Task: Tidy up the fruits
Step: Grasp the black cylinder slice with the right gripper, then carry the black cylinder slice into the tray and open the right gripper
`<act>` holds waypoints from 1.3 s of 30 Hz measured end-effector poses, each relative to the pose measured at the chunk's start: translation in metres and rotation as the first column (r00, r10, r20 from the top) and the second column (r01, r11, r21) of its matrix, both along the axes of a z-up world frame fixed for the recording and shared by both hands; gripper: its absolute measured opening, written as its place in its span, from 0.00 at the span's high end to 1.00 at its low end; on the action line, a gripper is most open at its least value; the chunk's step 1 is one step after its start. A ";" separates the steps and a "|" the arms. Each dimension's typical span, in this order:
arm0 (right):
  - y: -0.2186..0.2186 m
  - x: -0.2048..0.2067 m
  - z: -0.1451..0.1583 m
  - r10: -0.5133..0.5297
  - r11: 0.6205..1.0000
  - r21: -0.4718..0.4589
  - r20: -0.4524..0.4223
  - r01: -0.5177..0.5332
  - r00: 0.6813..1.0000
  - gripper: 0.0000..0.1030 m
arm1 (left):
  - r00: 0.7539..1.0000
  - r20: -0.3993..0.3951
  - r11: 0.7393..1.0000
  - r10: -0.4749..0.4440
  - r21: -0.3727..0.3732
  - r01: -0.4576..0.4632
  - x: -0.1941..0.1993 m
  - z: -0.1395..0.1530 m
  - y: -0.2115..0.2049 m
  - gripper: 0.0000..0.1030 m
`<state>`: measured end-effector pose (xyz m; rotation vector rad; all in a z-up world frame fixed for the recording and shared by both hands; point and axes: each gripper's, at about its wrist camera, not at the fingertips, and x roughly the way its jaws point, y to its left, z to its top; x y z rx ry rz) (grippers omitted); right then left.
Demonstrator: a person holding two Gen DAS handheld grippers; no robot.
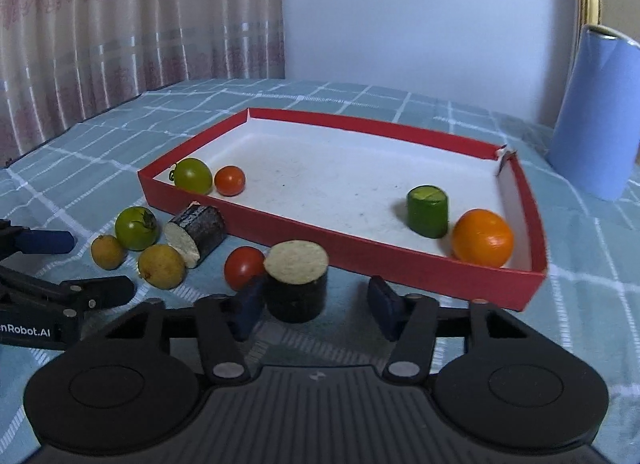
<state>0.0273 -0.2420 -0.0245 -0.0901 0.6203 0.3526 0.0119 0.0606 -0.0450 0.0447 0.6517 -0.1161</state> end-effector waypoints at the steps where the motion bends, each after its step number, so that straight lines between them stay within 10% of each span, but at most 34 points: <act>1: 0.001 0.000 0.000 0.003 1.000 0.004 0.003 -0.003 1.000 0.58 | 1.000 0.000 1.000 0.001 0.001 -0.001 0.000 0.000 0.000 0.10; 16: -0.022 -0.001 0.051 -0.084 0.996 0.042 0.206 0.077 0.975 0.68 | 1.000 -0.002 1.000 0.000 -0.001 0.000 0.000 -0.001 0.000 0.07; 39: -0.002 0.072 0.006 -0.070 0.997 -0.024 0.033 0.071 0.997 0.62 | 1.000 -0.006 1.000 0.008 -0.002 -0.008 0.001 -0.002 0.000 0.04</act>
